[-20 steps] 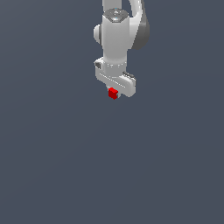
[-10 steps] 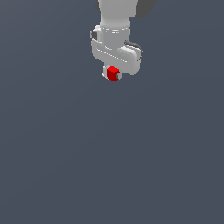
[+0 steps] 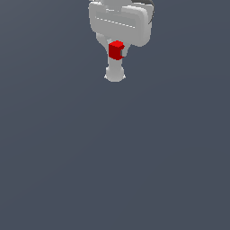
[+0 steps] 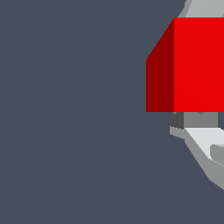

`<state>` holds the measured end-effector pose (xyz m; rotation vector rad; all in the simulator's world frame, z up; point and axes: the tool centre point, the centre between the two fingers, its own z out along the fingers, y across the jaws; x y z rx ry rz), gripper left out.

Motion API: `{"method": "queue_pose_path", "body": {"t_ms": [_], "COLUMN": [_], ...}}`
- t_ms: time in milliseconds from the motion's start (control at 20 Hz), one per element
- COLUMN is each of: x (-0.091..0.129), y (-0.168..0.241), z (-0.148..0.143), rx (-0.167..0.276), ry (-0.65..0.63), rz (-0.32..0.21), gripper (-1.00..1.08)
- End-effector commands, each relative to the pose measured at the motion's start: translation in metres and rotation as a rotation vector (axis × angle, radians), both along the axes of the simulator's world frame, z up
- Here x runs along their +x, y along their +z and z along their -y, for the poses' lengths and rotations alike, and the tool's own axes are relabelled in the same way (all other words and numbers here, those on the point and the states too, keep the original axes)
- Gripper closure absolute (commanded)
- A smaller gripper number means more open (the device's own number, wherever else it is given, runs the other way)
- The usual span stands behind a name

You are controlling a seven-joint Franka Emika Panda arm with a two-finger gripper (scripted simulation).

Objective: Pick up the red cube and move it to a goal position.

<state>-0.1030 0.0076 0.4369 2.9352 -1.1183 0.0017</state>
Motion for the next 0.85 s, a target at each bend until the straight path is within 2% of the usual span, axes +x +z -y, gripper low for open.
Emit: {"method": "queue_pose_path", "body": {"t_ms": [0,400,800], "x": [0.0,0.003,0.005], "y": [0.018,0.052,0.059], "z": [0.0,0.0,0.0], "rx": [0.0,0.001,0.001], "ry": [0.001,0.001,0.001], "rz": [-0.001,-0.001,-0.001], "gripper": [1.08,1.08,1.08]}}
